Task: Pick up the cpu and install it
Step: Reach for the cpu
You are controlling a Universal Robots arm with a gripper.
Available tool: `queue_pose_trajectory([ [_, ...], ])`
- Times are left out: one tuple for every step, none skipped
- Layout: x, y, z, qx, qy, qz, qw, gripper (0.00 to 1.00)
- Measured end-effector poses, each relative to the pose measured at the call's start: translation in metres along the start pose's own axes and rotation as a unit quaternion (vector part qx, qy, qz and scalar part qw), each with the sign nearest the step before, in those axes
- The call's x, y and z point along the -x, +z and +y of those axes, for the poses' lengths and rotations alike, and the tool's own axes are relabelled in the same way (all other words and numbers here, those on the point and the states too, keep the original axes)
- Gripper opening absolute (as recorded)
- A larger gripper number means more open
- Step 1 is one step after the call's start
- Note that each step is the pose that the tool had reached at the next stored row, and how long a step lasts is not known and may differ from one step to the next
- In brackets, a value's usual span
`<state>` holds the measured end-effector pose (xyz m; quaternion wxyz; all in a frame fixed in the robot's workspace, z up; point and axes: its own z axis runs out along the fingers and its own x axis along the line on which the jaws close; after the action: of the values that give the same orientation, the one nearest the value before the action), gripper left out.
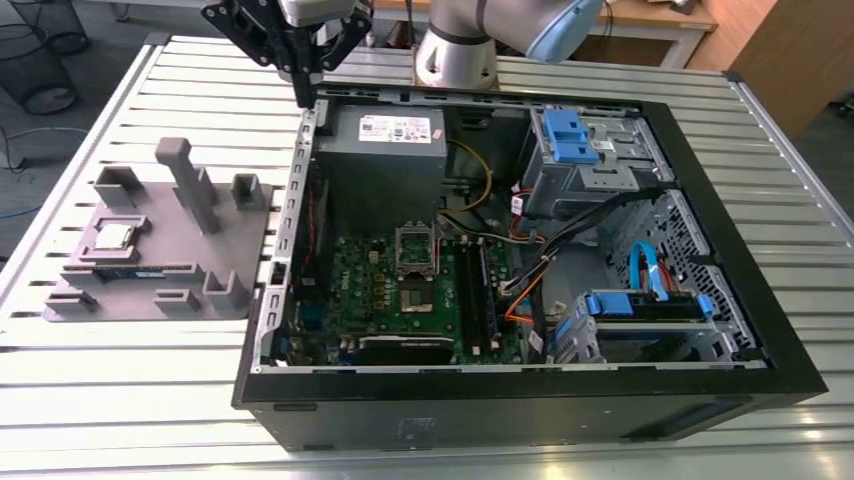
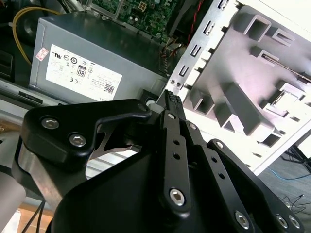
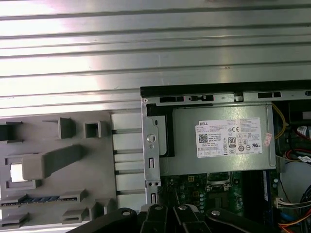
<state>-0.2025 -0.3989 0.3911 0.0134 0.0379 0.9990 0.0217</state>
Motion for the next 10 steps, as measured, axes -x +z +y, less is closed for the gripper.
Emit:
queue_pose_trajectory([
  [-0.0015,0.0000,-0.0001,0.0000,0.000,0.0000,1.00000,0.11],
  [-0.0033,0.0000,-0.0003,0.0000,0.000,0.0000,1.00000,0.11],
  [-0.0053,0.0000,-0.0004,0.0000,0.000,-0.0001,1.00000,0.11],
  [-0.0074,0.0000,-0.0006,0.0000,0.000,-0.0001,1.00000,0.11],
  [-0.0091,0.0000,-0.0007,0.0000,0.000,-0.0002,1.00000,0.11],
  [-0.0109,0.0000,-0.0008,0.0000,0.000,-0.0002,1.00000,0.11],
  [-0.0126,0.0000,-0.0010,0.0001,0.000,-0.0002,1.00000,0.11],
  [-0.0145,0.0000,-0.0011,0.0000,0.000,-0.0002,1.00000,0.11],
  [-0.0163,0.0000,-0.0013,0.0000,0.000,-0.0002,1.00000,0.11],
  [-0.0183,0.0000,-0.0014,0.0001,0.000,-0.0003,1.00000,0.11],
])
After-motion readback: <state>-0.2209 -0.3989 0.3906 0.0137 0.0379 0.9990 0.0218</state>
